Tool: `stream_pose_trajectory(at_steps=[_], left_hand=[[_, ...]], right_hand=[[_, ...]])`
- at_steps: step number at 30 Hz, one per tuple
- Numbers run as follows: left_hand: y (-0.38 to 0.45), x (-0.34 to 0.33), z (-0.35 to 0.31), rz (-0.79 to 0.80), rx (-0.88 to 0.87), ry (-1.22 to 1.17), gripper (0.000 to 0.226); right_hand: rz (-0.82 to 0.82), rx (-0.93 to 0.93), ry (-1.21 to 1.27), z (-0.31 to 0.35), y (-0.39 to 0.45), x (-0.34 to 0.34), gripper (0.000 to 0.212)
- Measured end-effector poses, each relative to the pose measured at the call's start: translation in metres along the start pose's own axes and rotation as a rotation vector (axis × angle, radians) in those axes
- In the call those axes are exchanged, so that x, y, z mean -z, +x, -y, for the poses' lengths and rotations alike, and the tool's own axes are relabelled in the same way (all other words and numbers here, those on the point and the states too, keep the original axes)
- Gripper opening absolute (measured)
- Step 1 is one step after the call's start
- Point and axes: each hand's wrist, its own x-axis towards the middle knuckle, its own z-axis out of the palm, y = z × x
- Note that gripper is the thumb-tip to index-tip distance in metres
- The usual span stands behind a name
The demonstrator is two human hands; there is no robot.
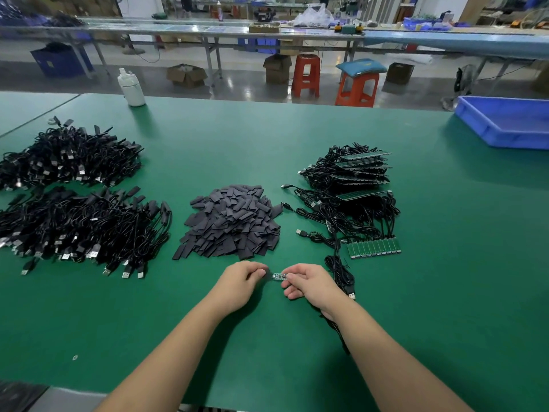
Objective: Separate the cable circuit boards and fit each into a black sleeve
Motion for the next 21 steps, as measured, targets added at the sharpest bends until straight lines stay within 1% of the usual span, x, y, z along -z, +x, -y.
stream_pose_trajectory(at_steps=[3,11,16,21], left_hand=[[-0.0007,-0.0033,0.0,0.029,-0.077,0.077,0.021],[-0.0047,-0.0055,0.0009,-0.035,-0.196,0.238,0.019],[-0.0081,-0.004,-0.0002,-0.058,-0.229,0.258,0.023],[-0.0097,-0.0042,-0.0011,-0.083,-0.239,0.239,0.022]], right_hand=[[0.004,0.004,0.006,-0.0001,-0.0005,-0.0004,0.016],[0.006,-0.006,0.03,0.0015,-0.0034,0.0016,0.016],[-0.003,-0.017,0.05,0.0034,-0.0048,0.0014,0.017],[-0.015,-0.024,0.062,0.0045,-0.0053,0.0014,0.018]])
